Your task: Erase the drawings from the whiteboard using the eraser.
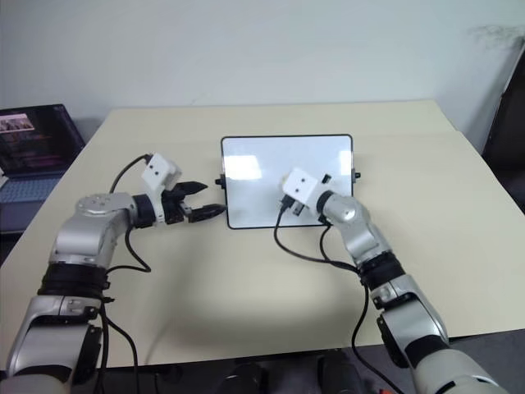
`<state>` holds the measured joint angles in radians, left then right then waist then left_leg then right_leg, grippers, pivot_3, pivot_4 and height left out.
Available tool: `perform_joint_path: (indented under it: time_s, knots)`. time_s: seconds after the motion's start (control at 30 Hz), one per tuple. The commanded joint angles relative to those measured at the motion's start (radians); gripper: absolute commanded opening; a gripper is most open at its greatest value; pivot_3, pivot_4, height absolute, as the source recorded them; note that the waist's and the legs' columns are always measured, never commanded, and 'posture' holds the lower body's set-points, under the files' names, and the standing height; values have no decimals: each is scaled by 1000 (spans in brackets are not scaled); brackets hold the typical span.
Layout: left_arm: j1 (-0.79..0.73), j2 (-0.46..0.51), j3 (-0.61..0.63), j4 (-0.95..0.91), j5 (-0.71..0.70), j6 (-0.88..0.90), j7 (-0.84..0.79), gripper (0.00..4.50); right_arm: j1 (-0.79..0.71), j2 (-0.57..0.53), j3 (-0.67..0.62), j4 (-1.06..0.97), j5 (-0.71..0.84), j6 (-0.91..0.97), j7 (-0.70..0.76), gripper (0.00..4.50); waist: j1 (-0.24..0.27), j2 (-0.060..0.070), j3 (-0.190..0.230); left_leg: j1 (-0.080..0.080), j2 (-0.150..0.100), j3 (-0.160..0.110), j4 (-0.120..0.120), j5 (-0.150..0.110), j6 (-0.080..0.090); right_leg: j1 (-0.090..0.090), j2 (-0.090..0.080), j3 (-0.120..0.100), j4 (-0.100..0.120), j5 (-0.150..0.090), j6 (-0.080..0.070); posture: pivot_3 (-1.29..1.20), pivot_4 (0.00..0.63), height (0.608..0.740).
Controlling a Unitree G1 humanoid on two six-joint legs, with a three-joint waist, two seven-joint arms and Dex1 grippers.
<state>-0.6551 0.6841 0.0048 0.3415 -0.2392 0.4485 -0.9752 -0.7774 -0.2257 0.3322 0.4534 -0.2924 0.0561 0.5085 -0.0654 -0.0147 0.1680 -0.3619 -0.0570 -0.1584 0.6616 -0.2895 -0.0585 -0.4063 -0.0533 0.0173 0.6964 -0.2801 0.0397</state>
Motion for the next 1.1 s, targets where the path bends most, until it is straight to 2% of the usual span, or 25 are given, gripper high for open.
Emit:
perform_joint_path:
  time_s: [0.03,0.43,0.67,0.8,0.93,1.1]
  knots:
    - [-6,12,14,-45,-9,-7,-10,4500,32,-19,26,24,-20,63,43,970,-1,0,0,0,0,0,0,0,0,0,0,0,0,0,0,0,150,740]
    - [9,9,14,-64,-10,-1,-13,4500,-60,-18,-135,-2,71,109,-80,970,9,0,0,0,0,-2,0,1,-1,1,0,-1,0,1,-1,0,150,740]
    - [17,5,15,-72,-11,2,-14,4500,-9,-42,-126,-49,78,137,-51,970,11,0,0,-1,0,-2,-1,1,-1,0,0,-1,-2,1,0,0,150,740]
    - [30,-3,31,-96,-31,-1,-15,4500,83,-39,-169,-256,178,158,7,970,11,0,0,-2,0,-2,-1,1,-1,0,0,-2,-5,1,0,0,150,740]
    - [90,-19,70,-200,-98,4,-22,4500,238,-56,-230,-564,342,246,94,970,11,0,0,-6,2,-3,-3,1,-3,-1,-1,-1,-11,1,0,0,150,740]
    - [189,-47,114,-316,-149,22,32,4500,440,-113,-246,-800,391,312,103,970,11,0,0,-9,2,-3,-5,0,-3,-3,-2,0,-17,0,2,0,150,740]
